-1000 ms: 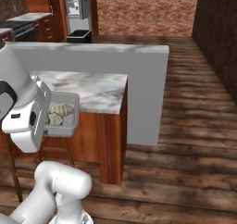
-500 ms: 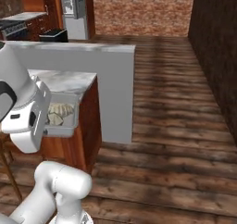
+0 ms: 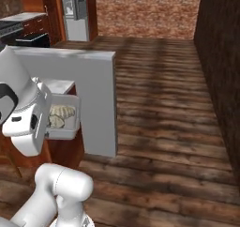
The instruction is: Place two dumplings into each of the tupperware containers and then place the containers in the fridge.
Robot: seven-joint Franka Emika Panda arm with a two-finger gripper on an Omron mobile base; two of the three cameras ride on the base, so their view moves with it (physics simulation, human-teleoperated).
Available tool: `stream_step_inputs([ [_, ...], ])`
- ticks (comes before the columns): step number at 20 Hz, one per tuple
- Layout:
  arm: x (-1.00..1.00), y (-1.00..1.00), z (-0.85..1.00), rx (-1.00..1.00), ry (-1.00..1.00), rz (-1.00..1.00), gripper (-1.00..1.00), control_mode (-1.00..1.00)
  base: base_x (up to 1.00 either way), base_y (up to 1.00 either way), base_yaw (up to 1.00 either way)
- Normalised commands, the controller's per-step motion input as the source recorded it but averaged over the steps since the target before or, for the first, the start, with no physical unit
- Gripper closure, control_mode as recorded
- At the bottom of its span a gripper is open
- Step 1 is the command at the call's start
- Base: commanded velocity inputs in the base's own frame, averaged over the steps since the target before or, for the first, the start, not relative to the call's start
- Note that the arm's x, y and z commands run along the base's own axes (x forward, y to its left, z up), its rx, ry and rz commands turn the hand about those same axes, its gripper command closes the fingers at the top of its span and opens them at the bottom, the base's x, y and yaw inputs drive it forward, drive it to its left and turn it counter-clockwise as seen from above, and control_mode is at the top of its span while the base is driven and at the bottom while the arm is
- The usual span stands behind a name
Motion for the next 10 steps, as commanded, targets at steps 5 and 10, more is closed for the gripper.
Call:
stream_step_inputs([
  [5,0.0,0.0,0.0,0.0,0.0,0.0,1.0,1.0,0.83,-0.43,0.11],
  [10,0.0,0.0,0.0,0.0,0.0,0.0,1.0,1.0,0.89,-0.54,0.12],
])
